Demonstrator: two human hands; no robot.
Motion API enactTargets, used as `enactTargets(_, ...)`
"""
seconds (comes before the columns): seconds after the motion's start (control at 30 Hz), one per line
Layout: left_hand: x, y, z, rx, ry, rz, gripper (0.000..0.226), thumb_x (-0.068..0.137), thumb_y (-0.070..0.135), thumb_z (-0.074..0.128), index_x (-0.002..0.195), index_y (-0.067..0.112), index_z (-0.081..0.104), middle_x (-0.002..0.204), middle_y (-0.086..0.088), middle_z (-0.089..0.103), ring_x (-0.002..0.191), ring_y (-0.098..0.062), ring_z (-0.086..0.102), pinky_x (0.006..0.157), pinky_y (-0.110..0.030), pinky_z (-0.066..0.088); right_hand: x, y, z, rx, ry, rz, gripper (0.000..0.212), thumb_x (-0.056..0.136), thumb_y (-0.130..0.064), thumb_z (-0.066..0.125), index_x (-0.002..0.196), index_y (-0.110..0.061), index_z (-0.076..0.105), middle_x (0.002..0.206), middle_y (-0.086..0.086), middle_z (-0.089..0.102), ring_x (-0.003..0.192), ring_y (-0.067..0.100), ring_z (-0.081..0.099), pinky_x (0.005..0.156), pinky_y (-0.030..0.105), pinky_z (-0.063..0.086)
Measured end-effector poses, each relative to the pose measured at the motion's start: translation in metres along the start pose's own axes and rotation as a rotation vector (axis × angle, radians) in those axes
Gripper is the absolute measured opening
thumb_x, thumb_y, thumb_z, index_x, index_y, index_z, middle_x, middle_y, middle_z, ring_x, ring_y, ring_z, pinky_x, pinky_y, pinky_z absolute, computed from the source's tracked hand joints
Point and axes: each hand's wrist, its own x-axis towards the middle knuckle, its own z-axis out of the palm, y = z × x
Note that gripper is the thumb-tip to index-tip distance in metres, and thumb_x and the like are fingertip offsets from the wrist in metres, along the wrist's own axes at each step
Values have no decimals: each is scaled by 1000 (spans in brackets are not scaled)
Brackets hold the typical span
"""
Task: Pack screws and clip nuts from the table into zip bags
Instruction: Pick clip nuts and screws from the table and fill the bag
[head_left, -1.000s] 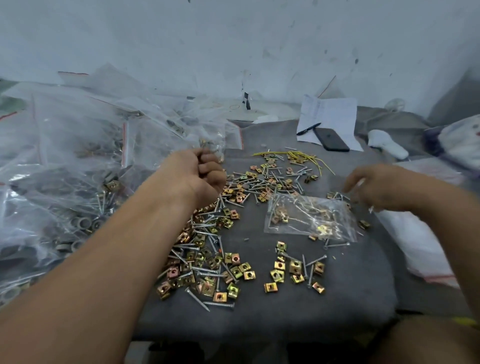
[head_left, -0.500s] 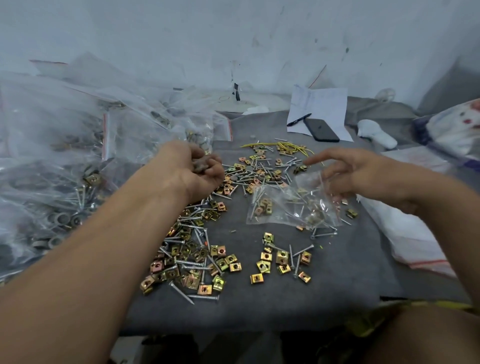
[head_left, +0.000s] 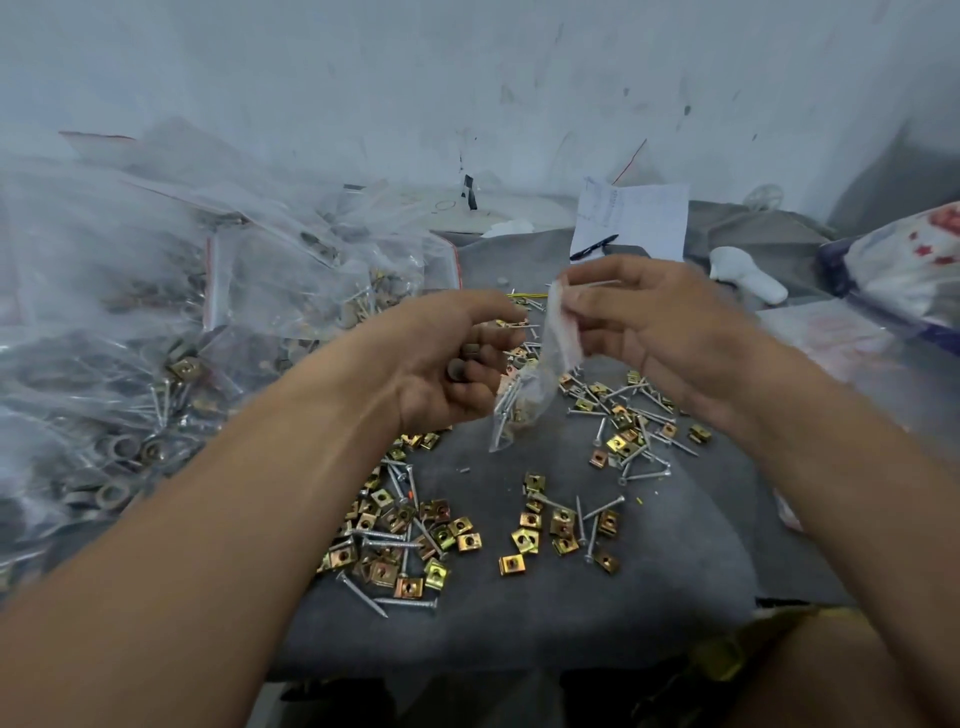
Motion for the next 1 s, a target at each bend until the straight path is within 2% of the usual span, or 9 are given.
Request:
enactTargets(0.07, 0, 2, 3, 63, 25, 48, 41, 94, 42, 74, 67, 18, 55, 61, 8, 27, 42, -5, 20, 33, -16, 18, 2, 1, 13, 120, -74, -12, 25, 99, 1, 61, 120, 13, 62, 104, 30, 68, 86, 30, 73, 74, 31, 61)
enactTargets(0.17, -5, 5, 2, 158, 55, 80, 44, 93, 52, 72, 68, 23, 51, 58, 10, 28, 41, -4, 20, 33, -15, 18, 1, 3, 20, 173, -171, -1, 28, 100, 5, 55, 125, 16, 59, 121, 38, 65, 97, 33, 74, 80, 32, 61)
enactTargets(0.33, -13, 14, -8, 312, 152, 167, 36, 90, 51, 68, 74, 22, 55, 60, 9, 33, 43, -7, 21, 40, -16, 15, -2, 5, 13, -47, -307, -58, 53, 73, -11, 87, 124, -8, 72, 124, 17, 71, 116, 30, 70, 103, 41, 55)
enactTargets(0.5, -15, 13, -12, 409, 187, 218, 32, 91, 41, 65, 67, 25, 52, 59, 10, 31, 44, -6, 19, 41, -16, 13, -5, 8, 31, -199, -306, -169, 57, 72, -4, 89, 124, -13, 70, 117, 3, 75, 103, 21, 75, 87, 27, 59)
enactTargets(0.6, -16, 12, -16, 417, 236, 239, 25, 91, 28, 62, 69, 24, 51, 60, 9, 32, 45, -7, 19, 44, -17, 12, -5, 8, 37, -263, -247, -153, 76, 64, -8, 95, 132, -18, 62, 122, 2, 70, 103, 19, 74, 88, 32, 61)
enactTargets(0.67, -16, 12, -17, 399, 255, 258, 25, 91, 25, 62, 69, 24, 51, 57, 9, 33, 44, -7, 19, 46, -19, 11, -6, 7, 39, -427, -247, -182, 93, 60, -20, 99, 141, -26, 54, 132, -6, 62, 111, 11, 67, 91, 33, 60)
enactTargets(0.8, -19, 15, -19, 342, 242, 295, 29, 90, 24, 63, 65, 24, 49, 56, 9, 31, 43, -7, 18, 46, -20, 10, -6, 7, 46, -715, -209, -259, 119, 50, -60, 94, 151, -44, 35, 143, -25, 45, 124, -7, 47, 92, 18, 47)
enactTargets(0.9, -20, 17, -18, 334, 203, 319, 29, 89, 25, 62, 64, 26, 49, 57, 9, 30, 45, -8, 17, 52, -24, 8, -2, 9, 46, -666, -241, -246, 117, 54, -58, 95, 152, -44, 33, 144, -24, 48, 132, -10, 44, 100, 16, 41)
enactTargets(1.0, -22, 17, -17, 336, 180, 324, 23, 90, 23, 59, 71, 25, 47, 59, 9, 28, 46, -8, 16, 53, -23, 7, -1, 10, 45, -639, -261, -251, 109, 57, -54, 96, 149, -42, 38, 142, -17, 56, 134, -7, 47, 107, 23, 40)
